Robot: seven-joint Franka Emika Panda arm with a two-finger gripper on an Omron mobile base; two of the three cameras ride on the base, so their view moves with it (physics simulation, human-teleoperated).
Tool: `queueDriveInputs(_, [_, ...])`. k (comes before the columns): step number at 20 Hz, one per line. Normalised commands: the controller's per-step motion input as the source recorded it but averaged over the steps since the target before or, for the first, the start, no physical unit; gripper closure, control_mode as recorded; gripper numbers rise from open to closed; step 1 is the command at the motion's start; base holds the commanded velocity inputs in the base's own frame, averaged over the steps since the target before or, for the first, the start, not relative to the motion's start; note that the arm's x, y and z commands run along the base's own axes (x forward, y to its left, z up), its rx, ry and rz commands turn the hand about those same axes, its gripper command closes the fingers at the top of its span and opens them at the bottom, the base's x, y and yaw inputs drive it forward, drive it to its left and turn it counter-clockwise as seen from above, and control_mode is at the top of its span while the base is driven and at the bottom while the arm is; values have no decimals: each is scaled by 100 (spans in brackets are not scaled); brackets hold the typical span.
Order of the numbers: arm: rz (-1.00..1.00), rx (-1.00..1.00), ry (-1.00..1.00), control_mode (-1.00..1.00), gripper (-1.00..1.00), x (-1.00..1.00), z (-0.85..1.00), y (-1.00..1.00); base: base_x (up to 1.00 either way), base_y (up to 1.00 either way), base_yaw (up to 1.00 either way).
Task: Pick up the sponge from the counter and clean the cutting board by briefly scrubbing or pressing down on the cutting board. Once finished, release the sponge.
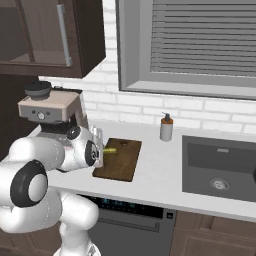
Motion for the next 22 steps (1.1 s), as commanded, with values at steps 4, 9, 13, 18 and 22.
queueDriveInputs(4, [-1, 5, 0, -100, 100, 2, 21, 0, 0, 0, 0])
queueDriveInputs(9, [-3, 1, 0, -100, 100, -4, 7, -10, 0, 0, 0])
queueDriveInputs(13, [0, 0, 0, -100, 100, -23, 5, -40, 0, 0, 0])
queueDriveInputs(18, [-3, 0, 0, -100, 100, -19, 0, -61, 0, 0, 0])
queueDriveInputs(22, [-6, 1, 0, -100, 100, -17, 1, -73, 0, 0, 0])
